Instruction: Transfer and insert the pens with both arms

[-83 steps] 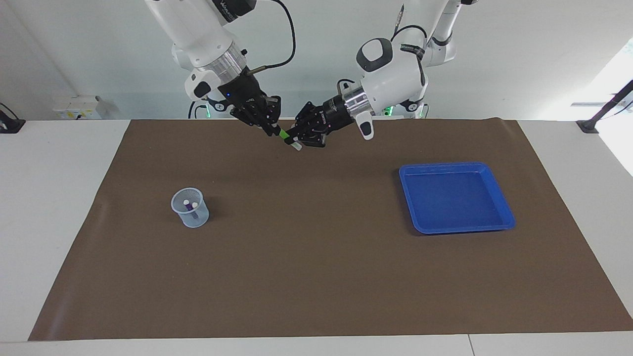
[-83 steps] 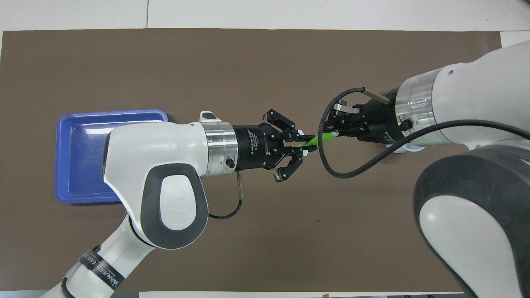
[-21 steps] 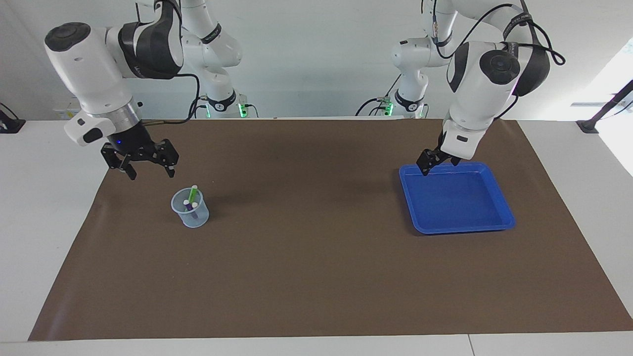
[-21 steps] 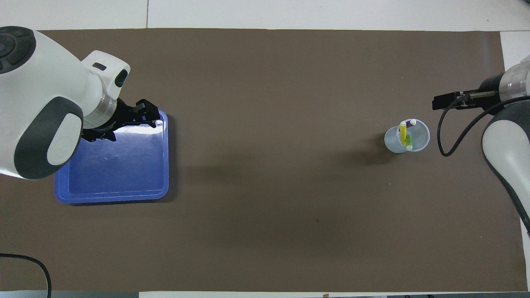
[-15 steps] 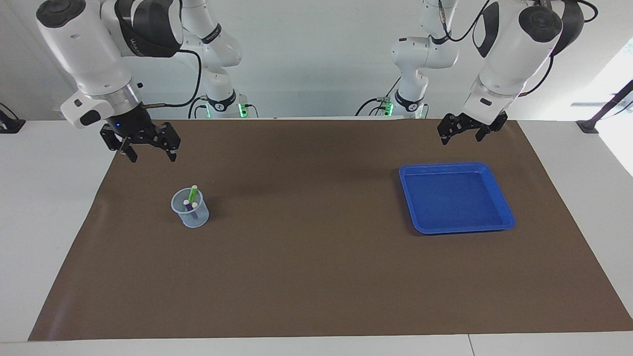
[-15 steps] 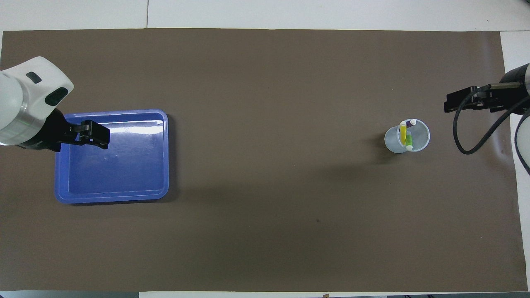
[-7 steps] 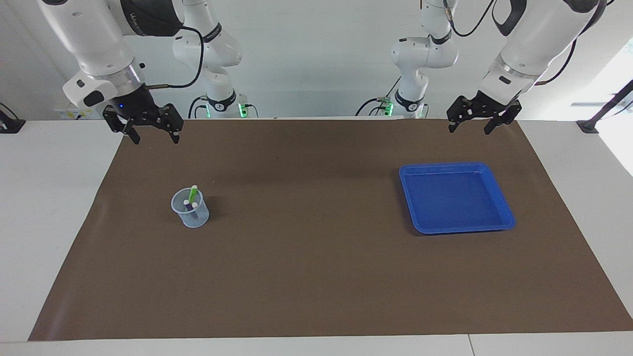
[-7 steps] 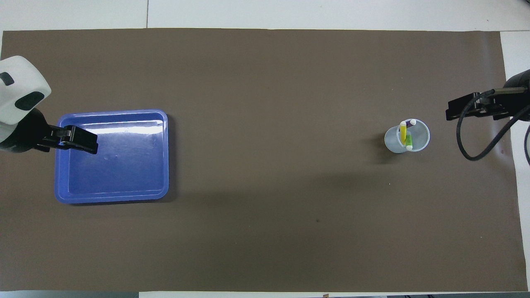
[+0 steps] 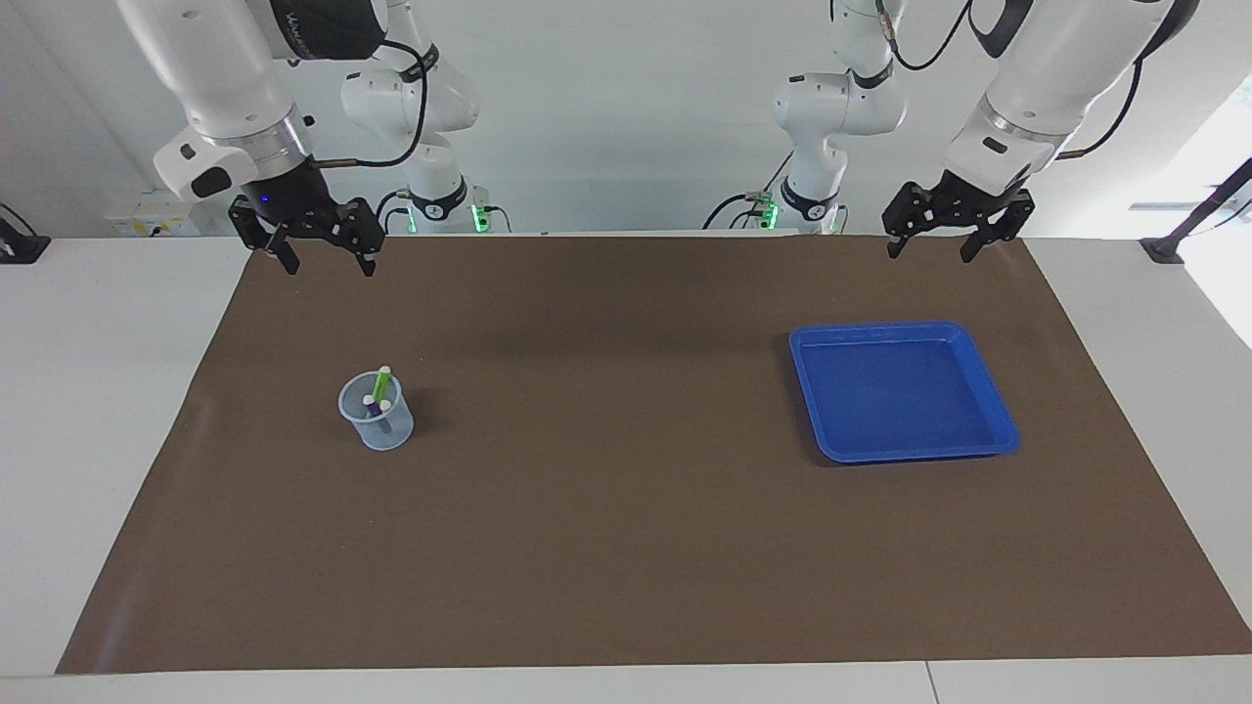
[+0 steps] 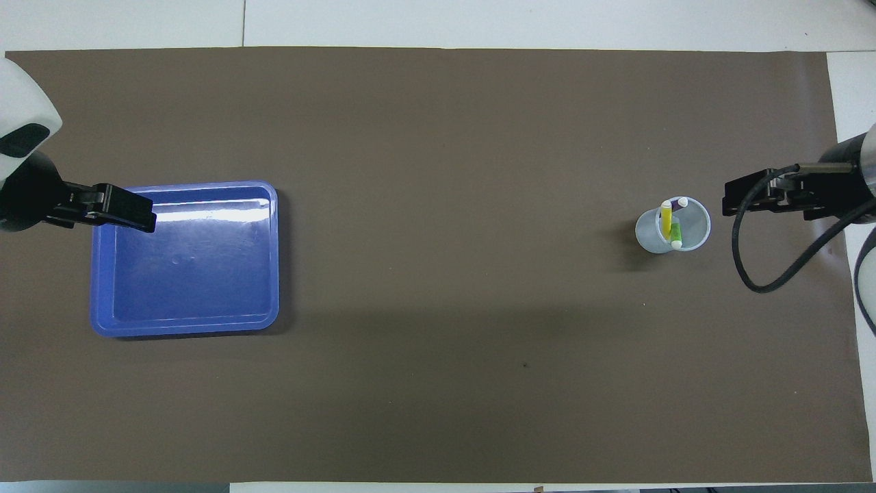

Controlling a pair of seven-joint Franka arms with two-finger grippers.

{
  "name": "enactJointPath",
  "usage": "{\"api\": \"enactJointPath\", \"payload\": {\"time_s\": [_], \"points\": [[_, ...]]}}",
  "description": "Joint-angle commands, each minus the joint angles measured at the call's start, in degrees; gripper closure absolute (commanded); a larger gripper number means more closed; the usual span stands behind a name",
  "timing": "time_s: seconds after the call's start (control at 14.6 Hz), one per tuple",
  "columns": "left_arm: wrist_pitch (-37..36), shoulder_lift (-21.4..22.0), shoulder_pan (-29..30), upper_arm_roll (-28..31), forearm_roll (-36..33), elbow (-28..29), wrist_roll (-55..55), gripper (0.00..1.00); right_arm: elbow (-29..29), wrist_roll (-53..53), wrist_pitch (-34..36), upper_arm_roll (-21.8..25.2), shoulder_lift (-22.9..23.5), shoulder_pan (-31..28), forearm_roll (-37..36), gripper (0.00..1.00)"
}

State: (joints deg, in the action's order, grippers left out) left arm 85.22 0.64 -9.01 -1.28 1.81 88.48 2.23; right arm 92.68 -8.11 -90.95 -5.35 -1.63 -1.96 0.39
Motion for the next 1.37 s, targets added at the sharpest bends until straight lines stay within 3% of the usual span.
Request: {"api": "enactJointPath", "payload": {"time_s": [0.0, 1.1, 1.3], "points": [[-0.14, 1.46, -0.22, 0.23, -1.02, 1.60, -0.91, 0.00, 1.19, -1.30, -0.46, -0.71, -0.92, -0.50, -1.36, 0.00], [-0.50, 1.82, 0.49, 0.67, -1.02, 1.78, -0.65, 0.00, -0.04, 0.71, -0.11, 0.08, -0.30, -1.64, -1.79, 0.00], [-0.41, 1.90, 0.49, 0.67, -1.02, 1.78, -0.65, 0.00, -0.48, 1.42, 0.24, 3.32, -0.30, 1.07, -2.15, 0.00]]}}
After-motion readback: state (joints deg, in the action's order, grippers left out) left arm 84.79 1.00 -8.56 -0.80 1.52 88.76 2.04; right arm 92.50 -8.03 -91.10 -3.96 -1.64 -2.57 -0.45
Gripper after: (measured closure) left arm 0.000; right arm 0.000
